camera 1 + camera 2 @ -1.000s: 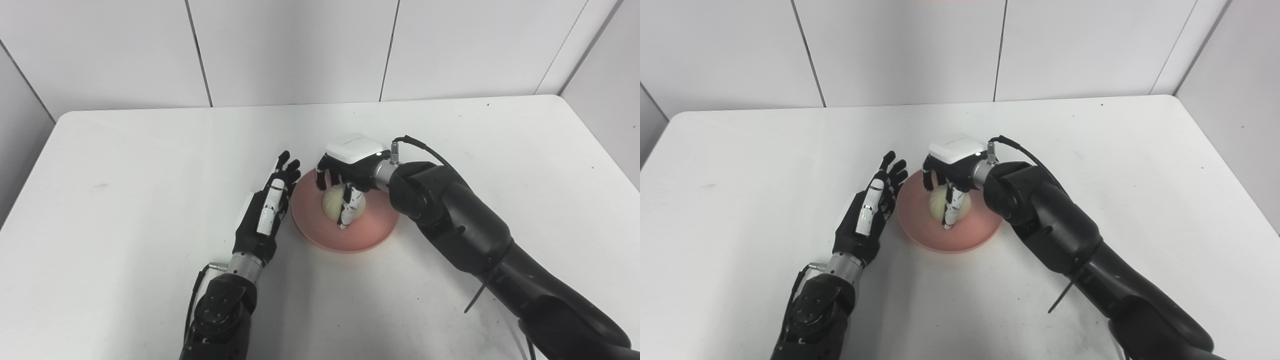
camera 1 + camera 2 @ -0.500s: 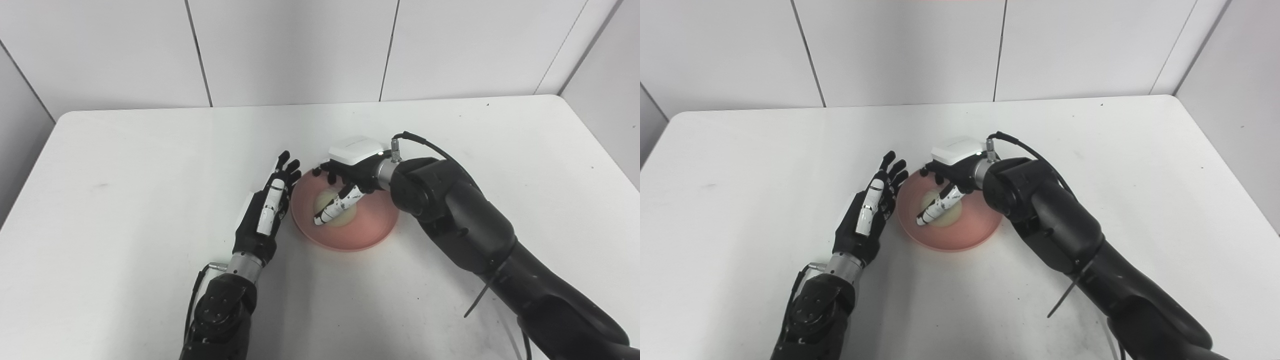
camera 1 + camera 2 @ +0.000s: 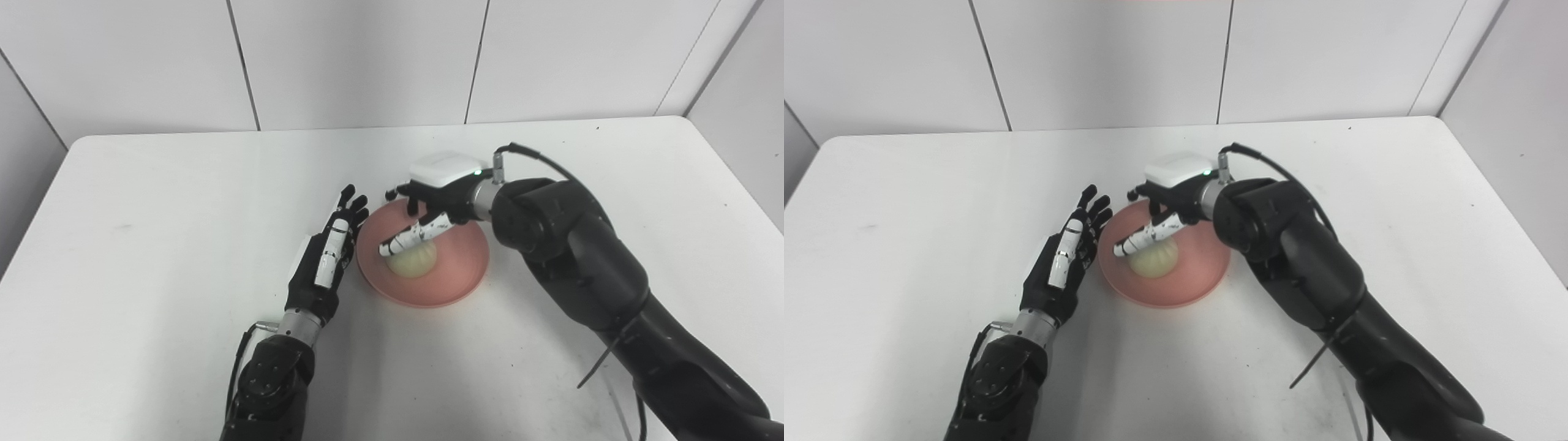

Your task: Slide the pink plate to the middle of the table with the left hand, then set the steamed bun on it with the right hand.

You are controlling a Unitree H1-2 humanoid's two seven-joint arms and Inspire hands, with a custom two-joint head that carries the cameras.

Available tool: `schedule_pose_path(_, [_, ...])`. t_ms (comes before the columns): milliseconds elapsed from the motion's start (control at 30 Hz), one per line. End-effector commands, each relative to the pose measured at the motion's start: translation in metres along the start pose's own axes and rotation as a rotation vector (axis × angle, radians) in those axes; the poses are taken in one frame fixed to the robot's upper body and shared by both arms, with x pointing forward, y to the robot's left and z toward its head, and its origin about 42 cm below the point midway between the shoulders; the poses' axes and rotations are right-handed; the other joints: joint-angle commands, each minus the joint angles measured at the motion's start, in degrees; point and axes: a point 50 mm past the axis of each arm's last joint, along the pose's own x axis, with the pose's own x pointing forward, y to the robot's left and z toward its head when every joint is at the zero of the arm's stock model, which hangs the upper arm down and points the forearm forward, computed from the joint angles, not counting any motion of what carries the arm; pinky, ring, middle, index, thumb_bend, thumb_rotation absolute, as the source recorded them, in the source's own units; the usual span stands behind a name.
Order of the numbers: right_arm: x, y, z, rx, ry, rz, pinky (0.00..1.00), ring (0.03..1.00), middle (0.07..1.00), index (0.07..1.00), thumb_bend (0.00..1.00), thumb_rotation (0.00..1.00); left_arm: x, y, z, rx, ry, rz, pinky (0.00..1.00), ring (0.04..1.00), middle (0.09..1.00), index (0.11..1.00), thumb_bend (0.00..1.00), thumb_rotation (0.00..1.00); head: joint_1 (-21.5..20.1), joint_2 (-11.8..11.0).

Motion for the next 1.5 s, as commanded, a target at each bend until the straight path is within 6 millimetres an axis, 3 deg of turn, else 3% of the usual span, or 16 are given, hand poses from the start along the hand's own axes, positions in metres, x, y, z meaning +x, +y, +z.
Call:
schedule_pose_path(0, [-0.016,-0.031,0.001,-0.011,-0.007,-0.096,0.65,0.807,0.857,0.87,0.72,0.94,-0.018,0.005,-0.032,-0.026,0.151,0.023,0.97,0.968,0.97,0.987,0.39,1.0,0.05,-0.06])
schedule_pose_path(200, [-0.033,-0.043,-0.009,0.031,-0.029,-0.202,0.62,0.743,0.798,0.843,0.72,0.96,-0.018,0.006,-0.032,-0.025,0.149,0.023,0.98,0.97,0.968,0.982,0.41,1.0,-0.02,-0.23])
schedule_pose_path(333, [-0.032,-0.036,-0.028,0.155,-0.062,-0.285,0.58,0.702,0.775,0.838,0.66,0.97,-0.018,0.007,-0.031,-0.022,0.149,0.029,0.97,0.968,0.969,0.981,0.4,1.0,-0.13,-0.84])
schedule_pose_path(500, [-0.031,0.003,-0.056,0.397,-0.042,-0.368,0.7,0.808,0.86,0.915,0.59,1.0,-0.019,0.008,-0.028,-0.029,0.14,0.047,0.97,0.968,0.964,0.972,0.38,1.0,-0.15,-1.3])
schedule_pose_path(600, [-0.029,0.023,-0.066,0.522,-0.025,-0.396,0.71,0.816,0.906,0.964,0.56,1.0,-0.02,0.009,-0.026,-0.032,0.126,0.05,0.97,0.971,0.968,0.975,0.37,1.0,-0.26,-1.49])
schedule_pose_path(700, [-0.028,0.046,-0.075,0.681,0.006,-0.415,0.88,0.949,0.982,0.995,0.58,1.0,-0.021,0.011,-0.025,-0.04,0.105,0.063,0.99,0.978,0.979,0.986,0.35,1.0,-0.45,-1.85])
schedule_pose_path(833, [-0.024,0.073,-0.081,0.873,0.025,-0.463,0.98,0.999,1.0,1.0,0.52,1.0,-0.022,0.014,-0.024,-0.039,0.09,0.075,1.0,0.98,0.987,0.991,0.35,1.0,-0.79,-2.36])
schedule_pose_path(1100, [-0.015,0.119,-0.078,1.207,-0.007,-0.582,1.0,1.0,1.0,1.0,0.43,1.0,-0.025,0.017,-0.02,-0.027,0.074,0.096,1.0,1.0,1.0,1.0,0.37,1.0,-0.83,-2.67])
schedule_pose_path(1333, [-0.008,0.149,-0.072,1.24,-0.004,-0.723,1.0,1.0,1.0,1.0,0.44,1.0,-0.028,0.023,-0.022,0.03,0.063,0.12,1.0,1.0,1.0,1.0,0.37,1.0,-0.69,-3.14])
schedule_pose_path(1467, [-0.007,0.158,-0.068,1.26,-0.002,-0.738,1.0,1.0,1.0,1.0,0.39,1.0,-0.03,0.025,-0.024,0.048,0.049,0.129,1.0,1.0,1.0,1.0,0.37,1.0,-0.48,-3.39])
